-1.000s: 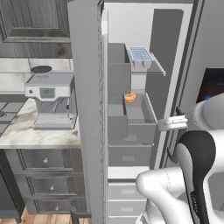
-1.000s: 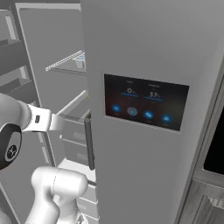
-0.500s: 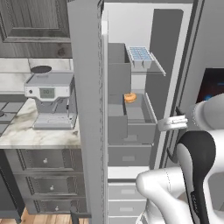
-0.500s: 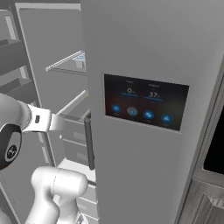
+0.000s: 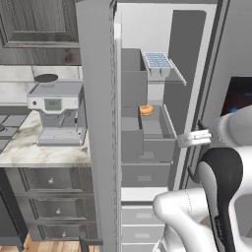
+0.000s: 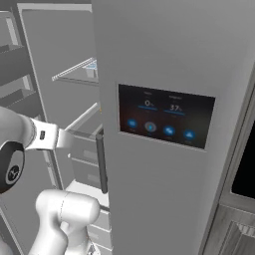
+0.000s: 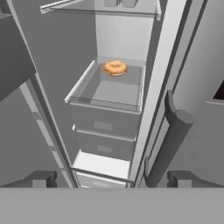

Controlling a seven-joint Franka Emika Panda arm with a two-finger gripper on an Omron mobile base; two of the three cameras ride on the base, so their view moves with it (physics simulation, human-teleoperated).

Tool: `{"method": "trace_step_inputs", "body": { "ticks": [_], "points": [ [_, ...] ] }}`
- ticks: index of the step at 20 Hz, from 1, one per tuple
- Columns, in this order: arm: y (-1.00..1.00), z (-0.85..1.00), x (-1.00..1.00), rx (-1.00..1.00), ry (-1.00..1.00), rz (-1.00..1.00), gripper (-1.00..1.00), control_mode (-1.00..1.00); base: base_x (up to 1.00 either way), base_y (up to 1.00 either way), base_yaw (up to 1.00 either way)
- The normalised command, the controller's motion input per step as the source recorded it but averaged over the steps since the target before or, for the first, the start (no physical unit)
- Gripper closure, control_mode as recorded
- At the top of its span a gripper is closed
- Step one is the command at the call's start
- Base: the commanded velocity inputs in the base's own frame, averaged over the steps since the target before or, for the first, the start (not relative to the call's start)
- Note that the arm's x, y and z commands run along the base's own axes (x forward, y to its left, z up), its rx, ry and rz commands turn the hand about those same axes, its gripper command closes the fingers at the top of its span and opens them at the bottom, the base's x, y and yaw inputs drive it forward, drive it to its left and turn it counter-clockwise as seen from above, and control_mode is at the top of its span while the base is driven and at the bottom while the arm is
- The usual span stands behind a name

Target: Open the freezer door, pick up the ice cube tray from the freezer, and place it on the dining counter.

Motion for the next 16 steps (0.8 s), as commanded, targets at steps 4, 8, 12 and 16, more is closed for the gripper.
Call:
{"method": "trace_step_inputs", "body": {
  "ticks": [4,8,12,16],
  "points": [
    [0.00,0.14,0.00,-0.17,-0.09,0.03,-1.00,-1.00,0.00,0.00,0.00],
    [0.00,0.22,0.00,-0.16,-0.08,0.05,-1.00,-1.00,0.00,0.00,0.00],
    [0.00,0.18,0.00,-0.19,-0.09,0.12,-1.00,-1.00,0.00,0.00,0.00],
    [0.00,0.24,0.10,-0.15,-0.07,0.25,-1.00,-1.00,0.00,0.00,0.00]
  ]
}}
